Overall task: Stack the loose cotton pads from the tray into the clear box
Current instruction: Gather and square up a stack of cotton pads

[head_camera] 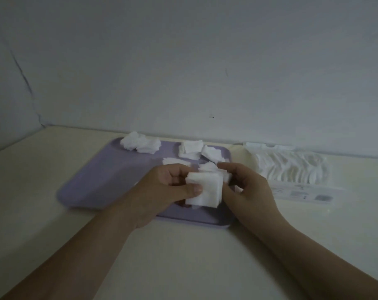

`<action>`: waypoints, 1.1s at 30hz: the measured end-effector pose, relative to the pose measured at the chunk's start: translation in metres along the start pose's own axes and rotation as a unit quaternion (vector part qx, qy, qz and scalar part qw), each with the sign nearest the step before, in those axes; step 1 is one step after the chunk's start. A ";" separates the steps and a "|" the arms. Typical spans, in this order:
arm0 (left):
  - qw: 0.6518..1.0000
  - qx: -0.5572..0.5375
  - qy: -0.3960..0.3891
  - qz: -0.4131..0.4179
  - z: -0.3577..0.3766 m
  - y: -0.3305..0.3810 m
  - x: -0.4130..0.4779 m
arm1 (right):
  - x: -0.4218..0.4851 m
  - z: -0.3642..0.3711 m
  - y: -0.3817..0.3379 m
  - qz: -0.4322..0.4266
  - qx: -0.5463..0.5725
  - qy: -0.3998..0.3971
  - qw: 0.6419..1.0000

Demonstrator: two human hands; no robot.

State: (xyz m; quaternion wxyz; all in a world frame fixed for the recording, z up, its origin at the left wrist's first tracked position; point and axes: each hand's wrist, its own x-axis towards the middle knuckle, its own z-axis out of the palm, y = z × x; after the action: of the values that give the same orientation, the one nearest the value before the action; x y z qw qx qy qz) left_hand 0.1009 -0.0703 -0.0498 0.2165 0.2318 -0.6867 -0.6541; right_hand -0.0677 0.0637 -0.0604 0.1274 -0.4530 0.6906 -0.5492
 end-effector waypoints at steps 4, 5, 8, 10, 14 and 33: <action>0.999 0.044 0.012 0.016 -0.001 -0.007 0.002 | 0.004 0.000 0.009 0.018 0.010 -0.021 1.000; 0.998 0.064 0.011 0.023 -0.002 -0.008 0.003 | 0.005 0.000 0.010 0.022 0.020 -0.029 0.999; 0.994 0.096 0.028 0.035 0.000 -0.010 0.002 | 0.005 0.000 0.014 0.023 0.040 -0.048 0.998; 0.992 0.112 0.046 0.045 0.002 -0.012 0.002 | 0.006 0.001 0.014 0.015 0.042 -0.052 0.998; 0.986 0.142 0.059 0.063 0.006 -0.011 0.000 | 0.004 0.001 0.016 0.002 0.061 -0.072 0.996; 0.990 0.075 0.089 0.073 0.015 -0.006 -0.004 | 0.004 0.000 0.017 -0.003 0.163 -0.123 0.979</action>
State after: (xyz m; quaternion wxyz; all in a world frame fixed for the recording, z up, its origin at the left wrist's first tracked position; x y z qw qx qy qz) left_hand 0.0957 -0.0559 -0.0570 0.3061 0.2543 -0.7269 -0.5596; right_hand -0.0782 0.0608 -0.0743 0.2824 -0.4922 0.5696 -0.5947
